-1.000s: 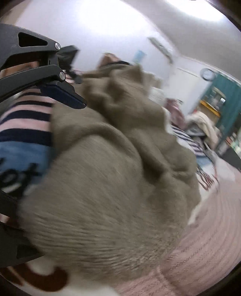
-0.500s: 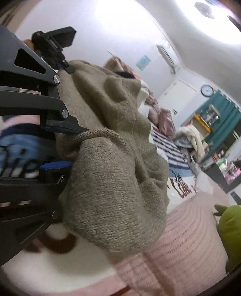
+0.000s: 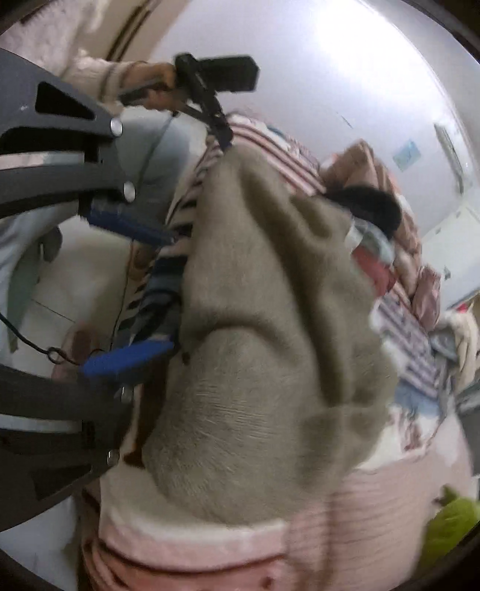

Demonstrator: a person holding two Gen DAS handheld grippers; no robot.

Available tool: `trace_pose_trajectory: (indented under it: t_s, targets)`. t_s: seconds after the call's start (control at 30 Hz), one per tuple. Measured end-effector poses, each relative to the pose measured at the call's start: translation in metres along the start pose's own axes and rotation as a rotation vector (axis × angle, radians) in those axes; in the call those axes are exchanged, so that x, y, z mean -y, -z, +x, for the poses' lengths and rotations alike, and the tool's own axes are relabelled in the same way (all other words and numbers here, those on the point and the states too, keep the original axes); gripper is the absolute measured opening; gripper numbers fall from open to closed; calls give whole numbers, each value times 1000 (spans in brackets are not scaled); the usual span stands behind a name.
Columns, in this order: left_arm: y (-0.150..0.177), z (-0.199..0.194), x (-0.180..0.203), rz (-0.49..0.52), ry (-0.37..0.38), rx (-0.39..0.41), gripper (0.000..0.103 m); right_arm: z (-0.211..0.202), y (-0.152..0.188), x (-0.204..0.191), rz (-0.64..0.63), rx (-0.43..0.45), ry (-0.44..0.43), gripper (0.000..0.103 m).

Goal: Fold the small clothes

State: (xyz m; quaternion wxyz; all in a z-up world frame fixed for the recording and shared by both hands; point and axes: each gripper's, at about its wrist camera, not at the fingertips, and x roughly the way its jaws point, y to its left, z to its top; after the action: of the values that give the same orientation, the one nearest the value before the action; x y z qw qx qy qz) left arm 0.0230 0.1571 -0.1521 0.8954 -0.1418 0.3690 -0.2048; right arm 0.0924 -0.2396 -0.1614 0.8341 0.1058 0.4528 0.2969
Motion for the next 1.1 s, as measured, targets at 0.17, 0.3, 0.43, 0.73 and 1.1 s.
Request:
trace_pose_trajectory:
  t_s: [0.17,0.3,0.43,0.73,1.1]
  targets:
    - [-57,5,-10,90,-28,40,90,-45,-50,0,-62,138,47,84]
    - [-102,65,-15,146,24,-54,96,-25,-109,13,-154,147,167,89]
    - [-125,129,-34,111,-1,-144,96,22,-155,49,-98,49,142,90]
    - [-134,192,-54,36,25,-257,82,85,-178,95,-58,-123,110,67]
    - [-142,161,-52,52,-182,-84,12,55,-173,89,-47,57,341,17]
